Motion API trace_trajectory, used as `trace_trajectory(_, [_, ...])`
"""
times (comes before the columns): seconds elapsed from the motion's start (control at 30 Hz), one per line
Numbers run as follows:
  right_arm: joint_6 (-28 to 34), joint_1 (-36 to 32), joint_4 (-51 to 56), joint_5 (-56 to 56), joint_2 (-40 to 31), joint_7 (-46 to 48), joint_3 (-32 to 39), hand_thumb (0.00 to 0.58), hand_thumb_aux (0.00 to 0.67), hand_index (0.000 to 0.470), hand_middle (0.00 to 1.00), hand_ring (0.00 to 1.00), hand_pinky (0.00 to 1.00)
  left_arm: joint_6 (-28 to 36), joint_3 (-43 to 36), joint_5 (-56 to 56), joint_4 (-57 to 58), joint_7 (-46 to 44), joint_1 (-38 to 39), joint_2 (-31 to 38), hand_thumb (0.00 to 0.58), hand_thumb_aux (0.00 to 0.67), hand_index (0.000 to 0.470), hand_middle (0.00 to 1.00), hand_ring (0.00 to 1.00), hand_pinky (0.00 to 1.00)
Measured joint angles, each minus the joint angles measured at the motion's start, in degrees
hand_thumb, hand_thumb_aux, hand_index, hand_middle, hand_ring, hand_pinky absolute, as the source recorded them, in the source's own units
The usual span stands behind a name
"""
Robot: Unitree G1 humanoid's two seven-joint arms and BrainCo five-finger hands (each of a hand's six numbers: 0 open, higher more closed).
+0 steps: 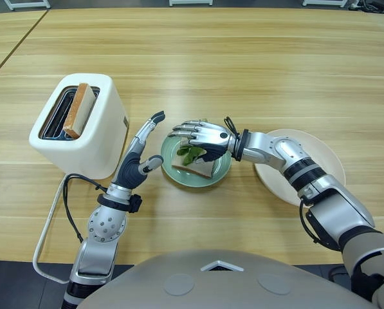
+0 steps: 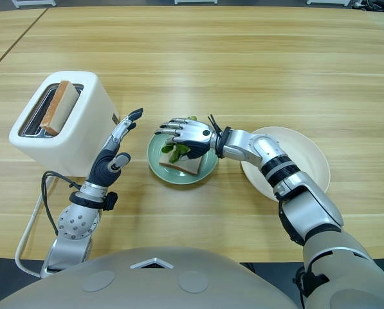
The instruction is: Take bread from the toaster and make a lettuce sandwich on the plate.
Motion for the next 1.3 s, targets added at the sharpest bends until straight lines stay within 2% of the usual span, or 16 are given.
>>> trace_trajectory(0.4, [6.23,-2.73,4.08,-6.58,0.95,-5.11,3.31,0.000,0.000,0.000,0.00,0.00,0.00,0.03,-0.06,0.04,0.00,-0.14,-0.02,-0.06,0.000,0.000,0.000,0.00,0.00,0.00])
trace_trajectory(0.77, [7.51,-3.35,3.49,-6.67,-0.70,-4.18,3.33,0.000,0.000,0.000,0.00,0.00,0.00,0.09,-0.05,0.06,-0.04,-0.27,0.02,-0.07,0.000,0.000,0.000,0.00,0.00,0.00])
trace_trajectory(0.93, [7.85,-4.04,0.00,-6.59,-3.70,-5.64,2.00,0.000,0.000,0.000,0.00,0.00,0.00,0.20,-0.08,0.09,-0.10,-0.29,0.06,-0.11,0.000,0.000,0.000,0.00,0.00,0.00])
trace_trajectory(1.3, [7.34,-4.29,-0.16,-6.68,-6.65,-6.71,1.48,0.000,0.000,0.000,0.00,0.00,0.00,0.61,-0.46,0.12,-0.18,-0.32,0.20,-0.15,0.000,0.000,0.000,0.00,0.00,0.00])
